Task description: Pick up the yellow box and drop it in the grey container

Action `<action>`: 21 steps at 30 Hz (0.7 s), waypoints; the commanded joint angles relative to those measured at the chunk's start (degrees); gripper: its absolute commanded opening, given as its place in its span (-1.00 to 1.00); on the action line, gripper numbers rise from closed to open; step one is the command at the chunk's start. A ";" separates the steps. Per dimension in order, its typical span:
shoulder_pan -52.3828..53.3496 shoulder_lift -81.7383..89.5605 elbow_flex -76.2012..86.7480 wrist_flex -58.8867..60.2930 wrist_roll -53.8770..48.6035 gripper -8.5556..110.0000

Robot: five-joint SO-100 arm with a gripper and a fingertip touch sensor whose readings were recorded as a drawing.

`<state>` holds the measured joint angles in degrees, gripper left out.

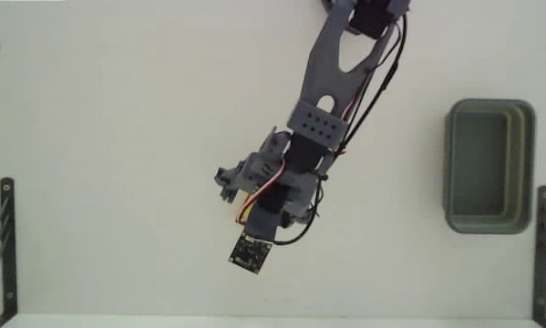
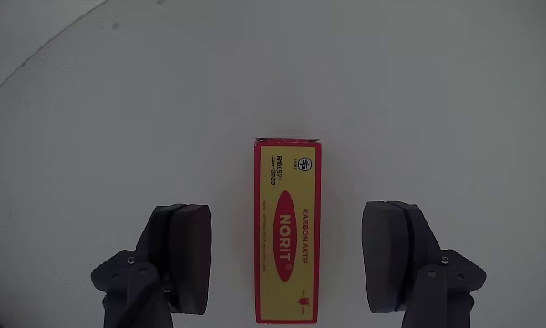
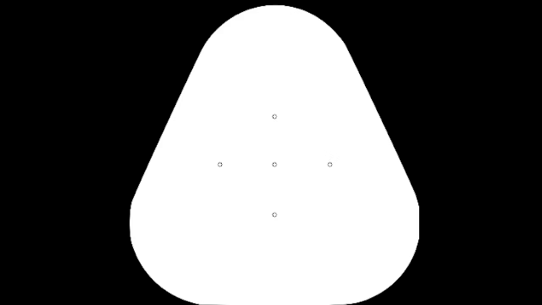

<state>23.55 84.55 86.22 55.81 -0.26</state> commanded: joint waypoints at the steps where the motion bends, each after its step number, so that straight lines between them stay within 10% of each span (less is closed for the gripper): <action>1: 0.64 1.98 0.04 -1.13 0.26 1.00; 21: 0.64 1.93 2.61 -3.75 0.26 1.00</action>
<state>23.55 84.55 88.51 53.17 -0.18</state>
